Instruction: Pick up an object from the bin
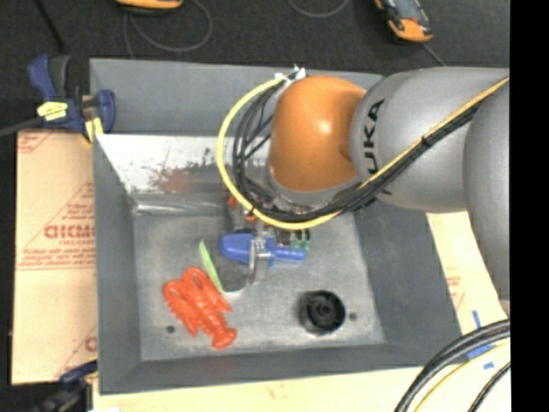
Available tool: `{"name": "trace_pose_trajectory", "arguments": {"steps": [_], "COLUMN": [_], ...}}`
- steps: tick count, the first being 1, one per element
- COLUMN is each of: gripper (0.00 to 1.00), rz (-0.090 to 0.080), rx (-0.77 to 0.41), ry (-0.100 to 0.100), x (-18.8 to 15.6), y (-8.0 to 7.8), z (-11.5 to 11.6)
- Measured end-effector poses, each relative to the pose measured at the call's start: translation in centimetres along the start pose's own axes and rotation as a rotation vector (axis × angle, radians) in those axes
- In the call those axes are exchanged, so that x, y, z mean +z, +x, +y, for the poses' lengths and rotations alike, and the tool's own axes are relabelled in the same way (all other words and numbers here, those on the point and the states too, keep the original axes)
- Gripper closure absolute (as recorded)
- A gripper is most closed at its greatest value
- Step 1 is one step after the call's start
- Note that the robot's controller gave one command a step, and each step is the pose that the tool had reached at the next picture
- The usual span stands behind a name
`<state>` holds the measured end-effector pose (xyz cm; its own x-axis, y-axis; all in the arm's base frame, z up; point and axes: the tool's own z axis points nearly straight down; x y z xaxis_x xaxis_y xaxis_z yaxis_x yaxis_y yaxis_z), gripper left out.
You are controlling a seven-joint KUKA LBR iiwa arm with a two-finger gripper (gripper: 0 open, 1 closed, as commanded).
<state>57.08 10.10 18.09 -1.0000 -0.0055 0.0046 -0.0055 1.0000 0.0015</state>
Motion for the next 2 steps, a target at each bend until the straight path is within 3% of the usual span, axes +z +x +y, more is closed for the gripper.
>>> {"name": "trace_pose_trajectory", "arguments": {"steps": [1,2], "gripper": [0.0,0.0], "rz": [-0.006,-0.017], "rx": [0.002,0.032], "ry": [-0.001,-0.003], "x": [-0.4,3.6], "y": [-0.1,-1.5], "z": [-0.1,-1.1]}}
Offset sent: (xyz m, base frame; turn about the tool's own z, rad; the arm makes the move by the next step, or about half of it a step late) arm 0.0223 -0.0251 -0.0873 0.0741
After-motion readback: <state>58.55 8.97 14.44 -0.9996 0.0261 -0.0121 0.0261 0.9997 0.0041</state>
